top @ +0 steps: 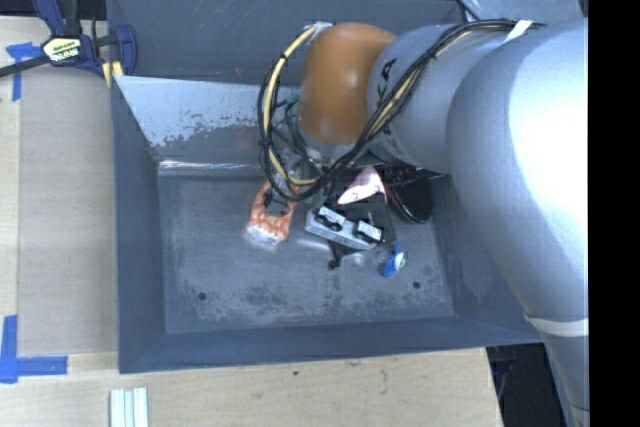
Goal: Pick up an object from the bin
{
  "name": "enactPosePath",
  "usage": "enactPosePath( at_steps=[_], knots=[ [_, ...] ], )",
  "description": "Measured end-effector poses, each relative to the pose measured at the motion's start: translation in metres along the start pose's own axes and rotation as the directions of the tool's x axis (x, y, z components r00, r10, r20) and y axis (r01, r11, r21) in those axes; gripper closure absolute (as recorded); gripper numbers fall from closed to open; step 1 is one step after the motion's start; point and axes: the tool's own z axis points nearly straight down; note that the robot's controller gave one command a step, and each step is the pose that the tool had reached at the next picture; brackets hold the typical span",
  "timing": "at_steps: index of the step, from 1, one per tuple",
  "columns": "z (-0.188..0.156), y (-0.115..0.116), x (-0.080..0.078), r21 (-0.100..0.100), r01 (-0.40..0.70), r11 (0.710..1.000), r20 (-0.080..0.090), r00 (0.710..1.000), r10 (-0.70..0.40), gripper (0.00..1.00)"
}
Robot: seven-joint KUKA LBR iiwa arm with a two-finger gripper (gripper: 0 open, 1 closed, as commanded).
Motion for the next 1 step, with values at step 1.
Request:
enactPosePath(
  at_steps=[1],
  knots=[
    [-0.0015, -0.0049, -0.0050, -0.003, 0.003, 1.000, 0.005, 1.000, -0.003, 1.00]
  ],
)
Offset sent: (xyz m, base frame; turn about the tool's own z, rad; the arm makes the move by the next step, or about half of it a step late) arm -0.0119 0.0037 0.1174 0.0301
